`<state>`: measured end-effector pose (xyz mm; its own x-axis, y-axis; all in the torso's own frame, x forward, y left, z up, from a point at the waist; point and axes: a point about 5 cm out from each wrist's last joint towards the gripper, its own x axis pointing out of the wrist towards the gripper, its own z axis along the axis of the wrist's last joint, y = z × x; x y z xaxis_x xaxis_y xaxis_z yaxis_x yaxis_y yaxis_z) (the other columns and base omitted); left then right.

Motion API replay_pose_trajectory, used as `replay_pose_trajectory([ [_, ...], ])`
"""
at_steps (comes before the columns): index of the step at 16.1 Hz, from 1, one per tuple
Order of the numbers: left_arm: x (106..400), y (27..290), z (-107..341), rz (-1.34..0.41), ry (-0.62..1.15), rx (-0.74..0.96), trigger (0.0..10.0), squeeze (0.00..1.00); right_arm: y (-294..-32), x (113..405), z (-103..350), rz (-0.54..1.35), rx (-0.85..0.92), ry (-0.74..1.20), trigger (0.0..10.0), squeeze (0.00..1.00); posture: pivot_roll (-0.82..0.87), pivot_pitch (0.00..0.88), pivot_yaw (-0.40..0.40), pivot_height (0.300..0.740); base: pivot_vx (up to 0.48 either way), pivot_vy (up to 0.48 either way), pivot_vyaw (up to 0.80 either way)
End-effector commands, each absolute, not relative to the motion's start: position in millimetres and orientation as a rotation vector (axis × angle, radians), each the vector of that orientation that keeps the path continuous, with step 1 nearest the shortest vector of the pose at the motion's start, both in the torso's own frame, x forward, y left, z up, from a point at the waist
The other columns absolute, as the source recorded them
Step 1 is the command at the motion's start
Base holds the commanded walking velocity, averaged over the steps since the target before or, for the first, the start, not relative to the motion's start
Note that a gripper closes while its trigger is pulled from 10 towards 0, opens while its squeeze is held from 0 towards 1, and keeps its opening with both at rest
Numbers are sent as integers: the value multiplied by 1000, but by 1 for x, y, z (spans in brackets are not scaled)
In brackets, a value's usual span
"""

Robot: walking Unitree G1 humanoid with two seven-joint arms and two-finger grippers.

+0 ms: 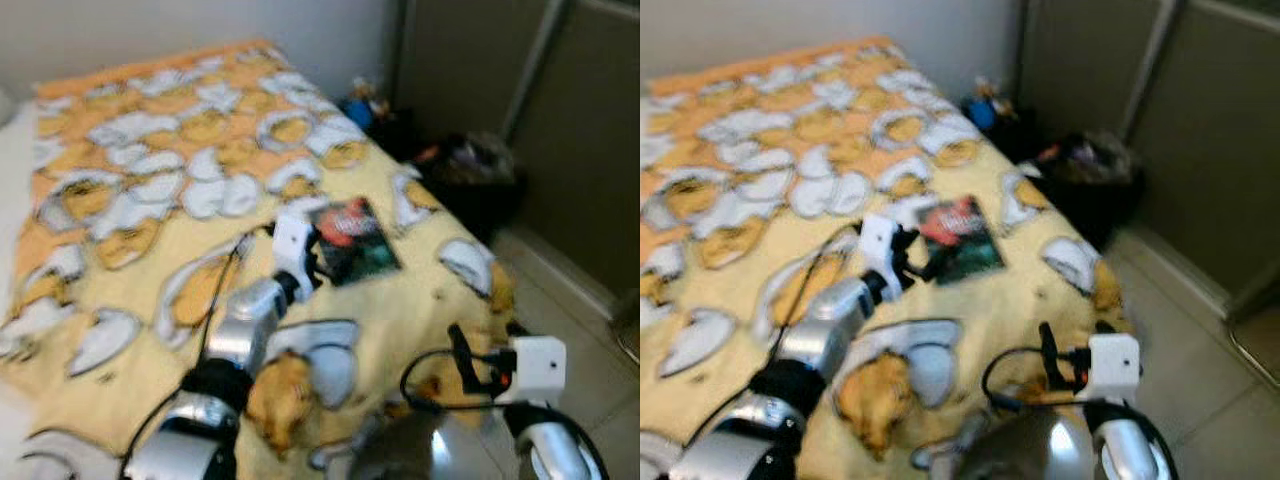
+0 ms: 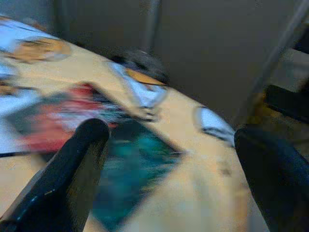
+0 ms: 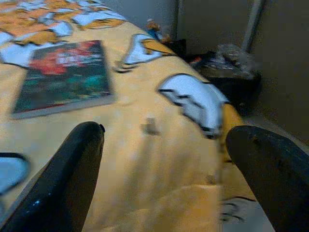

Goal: Clean up the room

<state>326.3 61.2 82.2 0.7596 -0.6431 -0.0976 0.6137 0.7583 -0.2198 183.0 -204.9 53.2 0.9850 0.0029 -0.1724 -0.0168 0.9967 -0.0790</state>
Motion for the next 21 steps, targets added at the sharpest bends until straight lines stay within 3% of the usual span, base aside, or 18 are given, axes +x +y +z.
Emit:
replay_pose_trajectory([
  [1, 325, 64, 80, -691, 177, -176, 10000, 0, -202, 184, 57, 10, -75, 159, 10000, 0, -169, 29, 88, 740, 240, -412, 0],
  [10, 340, 91, 79, -529, 193, -143, 10000, 0, -198, 187, 59, 43, -89, 152, 10000, 0, -151, 25, 75, 740, 30, 0, 0],
  [18, 342, 110, 65, -371, 280, -263, 10000, 0, -200, 190, 61, 49, -117, 151, 10000, 0, -161, 13, 64, 740, 0, 0, -775],
  [21, 342, 111, 64, -352, 278, -251, 10000, 0, -203, 189, 63, 44, -128, 148, 10000, 0, -164, 20, 58, 740, 0, 0, 0],
])
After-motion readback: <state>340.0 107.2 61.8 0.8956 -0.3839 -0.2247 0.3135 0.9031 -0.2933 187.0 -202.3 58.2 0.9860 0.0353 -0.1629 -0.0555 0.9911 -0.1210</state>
